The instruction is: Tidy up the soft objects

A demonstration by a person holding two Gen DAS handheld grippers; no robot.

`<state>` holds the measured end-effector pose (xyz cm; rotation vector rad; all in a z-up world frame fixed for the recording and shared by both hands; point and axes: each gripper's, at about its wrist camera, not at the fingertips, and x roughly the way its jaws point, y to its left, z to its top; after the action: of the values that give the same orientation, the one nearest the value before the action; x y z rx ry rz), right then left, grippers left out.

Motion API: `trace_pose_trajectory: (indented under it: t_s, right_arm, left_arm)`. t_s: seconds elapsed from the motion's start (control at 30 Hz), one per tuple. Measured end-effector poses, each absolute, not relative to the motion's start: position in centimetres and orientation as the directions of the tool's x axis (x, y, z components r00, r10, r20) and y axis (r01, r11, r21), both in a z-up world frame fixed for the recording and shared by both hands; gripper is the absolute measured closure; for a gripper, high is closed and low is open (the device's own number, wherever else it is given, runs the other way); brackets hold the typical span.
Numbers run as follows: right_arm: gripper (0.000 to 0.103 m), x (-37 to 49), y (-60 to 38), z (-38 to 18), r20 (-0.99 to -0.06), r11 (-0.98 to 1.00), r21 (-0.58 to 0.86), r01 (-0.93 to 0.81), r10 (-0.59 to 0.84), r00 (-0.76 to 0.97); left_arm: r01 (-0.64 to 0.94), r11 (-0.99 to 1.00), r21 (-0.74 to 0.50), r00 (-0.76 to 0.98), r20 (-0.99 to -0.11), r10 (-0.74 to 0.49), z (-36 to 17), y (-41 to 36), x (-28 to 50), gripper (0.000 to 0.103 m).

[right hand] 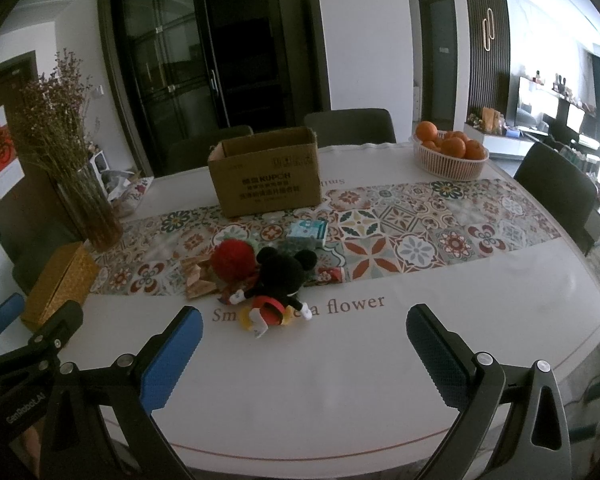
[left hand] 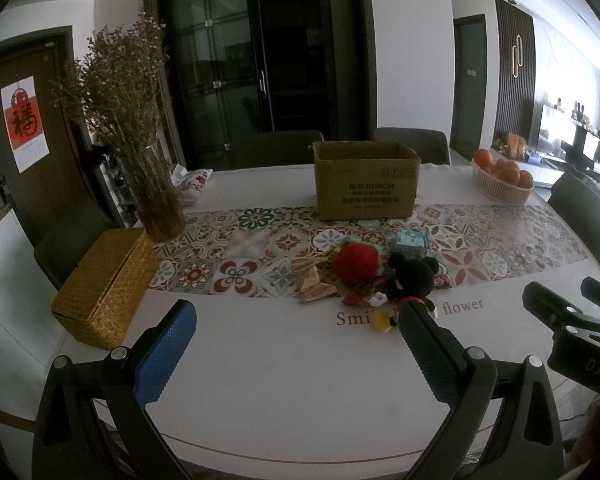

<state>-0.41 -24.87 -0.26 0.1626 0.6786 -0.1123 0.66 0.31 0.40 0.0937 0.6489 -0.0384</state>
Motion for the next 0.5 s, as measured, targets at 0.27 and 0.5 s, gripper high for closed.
trace_pose_trajectory:
  t_s: [0.27, 0.5]
  right_arm:
    - [0.0, -0.4, -24.9, -0.3, -0.633, 0.981, 0.112, 0.156, -0.051, 0.773]
    - [0.0, -0.1, -24.8, -1.1, -0.647, 0.982, 0.111, 0.152, -0.045, 0.762]
  left_arm:
    - [0.067, 0.995, 0.073, 0.794, -0.608, -0.009, 0.3, 0.2, 0.8, 0.0]
    - [0.068, 0.996, 0.06, 0.78, -0.626, -0.015, -0.3, 0.2, 2.0, 0.0]
